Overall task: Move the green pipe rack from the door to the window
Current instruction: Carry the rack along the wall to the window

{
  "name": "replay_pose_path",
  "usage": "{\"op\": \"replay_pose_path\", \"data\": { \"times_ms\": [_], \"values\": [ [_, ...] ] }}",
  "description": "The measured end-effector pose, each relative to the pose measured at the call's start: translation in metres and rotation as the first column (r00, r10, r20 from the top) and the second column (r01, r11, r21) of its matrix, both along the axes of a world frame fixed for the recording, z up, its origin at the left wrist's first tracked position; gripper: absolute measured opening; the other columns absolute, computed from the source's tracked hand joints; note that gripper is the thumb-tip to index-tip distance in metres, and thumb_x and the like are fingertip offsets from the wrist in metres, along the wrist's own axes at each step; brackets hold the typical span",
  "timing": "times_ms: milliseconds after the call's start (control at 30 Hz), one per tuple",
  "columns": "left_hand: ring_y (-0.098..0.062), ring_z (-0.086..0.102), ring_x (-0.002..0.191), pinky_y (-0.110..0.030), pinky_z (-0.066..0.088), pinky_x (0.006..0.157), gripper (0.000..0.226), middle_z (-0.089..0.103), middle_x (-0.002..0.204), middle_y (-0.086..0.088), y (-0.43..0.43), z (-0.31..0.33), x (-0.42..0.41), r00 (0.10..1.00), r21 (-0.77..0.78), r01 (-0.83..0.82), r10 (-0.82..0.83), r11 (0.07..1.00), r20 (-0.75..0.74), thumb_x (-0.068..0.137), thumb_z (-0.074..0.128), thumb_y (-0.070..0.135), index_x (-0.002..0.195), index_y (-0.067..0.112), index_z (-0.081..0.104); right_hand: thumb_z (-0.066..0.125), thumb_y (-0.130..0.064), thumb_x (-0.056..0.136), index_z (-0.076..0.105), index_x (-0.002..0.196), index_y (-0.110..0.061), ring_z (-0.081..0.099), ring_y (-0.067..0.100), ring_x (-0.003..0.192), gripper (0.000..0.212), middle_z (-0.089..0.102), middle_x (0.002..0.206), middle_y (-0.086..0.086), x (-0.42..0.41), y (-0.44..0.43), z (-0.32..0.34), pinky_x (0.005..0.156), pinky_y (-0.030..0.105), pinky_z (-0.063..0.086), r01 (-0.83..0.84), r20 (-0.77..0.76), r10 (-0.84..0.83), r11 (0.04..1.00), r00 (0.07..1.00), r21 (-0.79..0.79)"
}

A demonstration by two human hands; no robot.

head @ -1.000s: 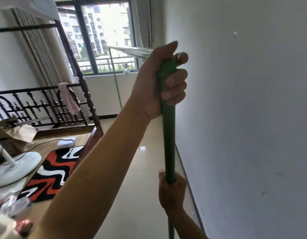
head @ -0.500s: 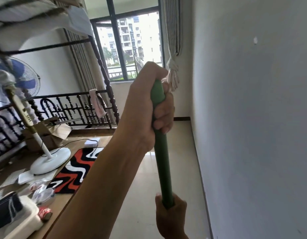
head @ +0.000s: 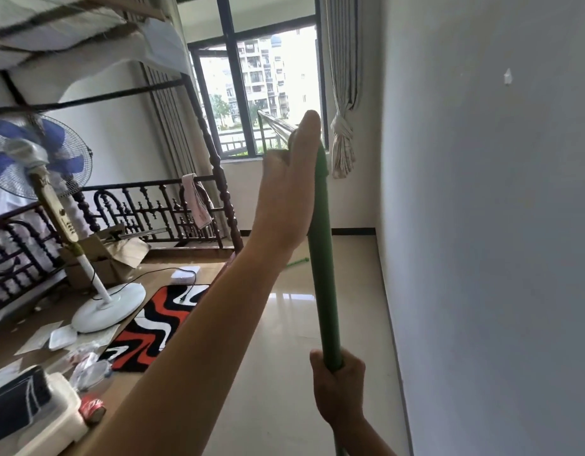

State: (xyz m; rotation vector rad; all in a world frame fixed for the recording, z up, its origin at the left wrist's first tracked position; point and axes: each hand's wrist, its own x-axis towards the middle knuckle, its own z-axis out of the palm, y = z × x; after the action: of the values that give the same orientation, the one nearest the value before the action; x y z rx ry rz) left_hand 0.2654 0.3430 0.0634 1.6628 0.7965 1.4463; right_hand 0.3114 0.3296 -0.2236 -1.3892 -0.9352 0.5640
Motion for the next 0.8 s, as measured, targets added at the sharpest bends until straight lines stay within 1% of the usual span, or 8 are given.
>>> {"op": "replay_pose_path", "data": {
  "times_ms": [100,167,200,267,367,467,567,800],
  "values": [
    [-0.018,0.056,0.1,-0.038,0.053,0.091,0.051,0.047,0.106,-0.005,0.028,0.005,-0.011,0.961,0.446,-0.217,0.27,0.868,-0.058,0.086,0.054,0.059,0.11,0.016,0.04,0.071,-0.011,0.079,0.041,0.047,-0.019,0.037,0.013,0.041,0.045,0.035,0.041,-0.004,0.0,0.004,-0.001,0.045,0.035,0.038,-0.012,-0.017,0.012,1.0,1.0,0.02],
    [-0.013,0.052,0.118,-0.033,0.044,0.106,0.061,0.05,0.124,-0.005,0.049,0.017,-0.021,0.932,0.696,-0.09,0.306,0.713,-0.193,0.087,0.054,0.051,0.127,0.006,0.045,0.072,-0.01,0.08,0.044,0.048,-0.017,0.039,0.015,0.042,0.043,0.037,0.043,-0.003,-0.001,0.006,-0.002,0.046,0.036,0.041,-0.01,-0.027,0.011,1.0,1.0,0.011],
    [-0.003,0.059,0.11,-0.024,0.047,0.099,0.06,0.059,0.12,-0.005,0.055,0.026,-0.023,0.917,0.7,0.053,0.242,0.712,-0.316,0.088,0.053,0.051,0.125,0.004,0.053,0.072,-0.01,0.08,0.045,0.049,-0.015,0.039,0.016,0.042,0.042,0.037,0.043,-0.001,-0.001,0.006,-0.001,0.047,0.036,0.042,-0.006,-0.035,0.006,1.0,0.999,0.009],
    [0.006,0.063,0.069,-0.021,0.05,0.067,0.054,0.07,0.079,0.0,0.061,0.041,-0.024,0.848,0.617,0.284,0.108,0.734,-0.518,0.089,0.05,0.056,0.092,0.006,0.068,0.072,-0.009,0.081,0.047,0.049,-0.013,0.04,0.015,0.041,0.041,0.038,0.043,0.0,0.0,0.007,0.001,0.047,0.036,0.042,0.005,-0.051,-0.005,1.0,0.999,0.014],
    [0.002,0.042,0.042,-0.023,0.031,0.052,0.036,0.045,0.042,0.013,0.063,0.044,-0.017,0.847,0.564,0.329,0.027,0.757,-0.53,0.087,0.046,0.038,0.052,0.029,0.047,0.071,-0.008,0.082,0.046,0.049,-0.013,0.038,0.009,0.038,0.041,0.037,0.039,-0.005,-0.001,0.007,0.004,0.044,0.03,0.041,0.02,-0.061,-0.018,0.999,0.998,0.029],
    [0.0,0.034,0.04,-0.023,0.025,0.049,0.041,0.041,0.038,0.01,0.057,0.041,-0.016,0.886,0.566,0.317,-0.026,0.76,-0.462,0.085,0.041,0.034,0.044,0.036,0.037,0.071,-0.008,0.082,0.045,0.048,-0.013,0.038,0.008,0.037,0.043,0.036,0.038,-0.005,-0.005,0.001,0.004,0.042,0.027,0.039,0.054,-0.047,-0.053,0.998,0.997,0.027],
    [0.007,0.047,0.038,-0.013,0.03,0.047,0.04,0.051,0.04,0.019,0.045,0.038,-0.014,0.899,0.595,0.327,-0.048,0.735,-0.435,0.086,0.038,0.034,0.046,0.035,0.037,0.072,-0.005,0.082,0.046,0.048,-0.012,0.04,0.012,0.037,0.043,0.037,0.039,-0.004,-0.004,-0.013,0.003,0.043,0.031,0.041,0.095,-0.073,-0.094,0.995,0.993,0.009],
    [-0.009,0.037,0.036,-0.019,0.029,0.047,0.047,0.033,0.042,0.004,0.019,0.037,-0.002,0.91,0.663,0.325,-0.033,0.674,-0.413,0.08,0.036,0.043,0.048,0.009,0.043,0.07,0.005,0.08,0.047,0.045,-0.011,0.042,0.012,0.034,0.045,0.041,0.034,0.0,0.0,-0.047,0.0,0.038,0.021,0.04,0.109,-0.119,-0.103,0.993,0.988,0.051]
  ]
}}
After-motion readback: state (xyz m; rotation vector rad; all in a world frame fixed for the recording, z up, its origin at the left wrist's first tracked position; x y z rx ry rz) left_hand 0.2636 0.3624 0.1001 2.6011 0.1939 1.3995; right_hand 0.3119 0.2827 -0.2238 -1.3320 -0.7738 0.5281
